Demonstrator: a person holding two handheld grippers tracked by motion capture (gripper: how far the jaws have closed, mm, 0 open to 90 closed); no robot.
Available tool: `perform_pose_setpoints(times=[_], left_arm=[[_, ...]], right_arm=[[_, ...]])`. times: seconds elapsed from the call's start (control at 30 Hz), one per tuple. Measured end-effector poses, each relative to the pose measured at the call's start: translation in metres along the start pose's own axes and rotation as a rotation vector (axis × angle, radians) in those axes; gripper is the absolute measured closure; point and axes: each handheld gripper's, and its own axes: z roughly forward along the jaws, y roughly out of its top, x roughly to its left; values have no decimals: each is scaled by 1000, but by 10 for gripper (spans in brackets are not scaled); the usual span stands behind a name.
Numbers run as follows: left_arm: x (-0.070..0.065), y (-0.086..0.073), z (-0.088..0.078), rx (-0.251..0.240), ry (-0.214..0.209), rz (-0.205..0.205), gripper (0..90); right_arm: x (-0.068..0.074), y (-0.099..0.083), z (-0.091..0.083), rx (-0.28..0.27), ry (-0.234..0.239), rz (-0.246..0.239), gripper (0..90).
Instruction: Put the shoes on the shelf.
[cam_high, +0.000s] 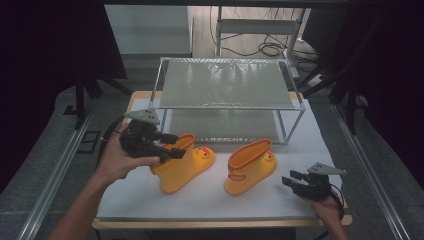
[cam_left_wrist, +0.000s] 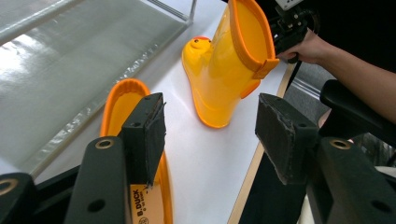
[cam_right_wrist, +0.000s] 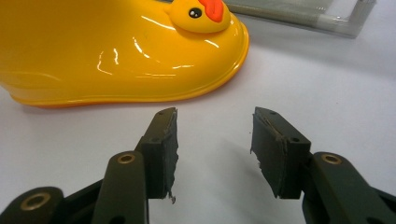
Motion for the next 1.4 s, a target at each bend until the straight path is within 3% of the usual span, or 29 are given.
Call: perform_pose_setpoints(times=[0.27,0.63,0.87,1.4], left_arm=[[-2,16,17,52,-23,16,431],[-9,48,56,145,-55,71,438],[-15,63,71,187,-66,97,439],[-33,101,116,260,-59,123,455]], right_arm=[[0,0,1,7,-1,0,502],[0,-1,2,16,-6,0,502],[0,-1,2,20,-6,-3,502],[-1,-1,3,25,-10,-6,502]])
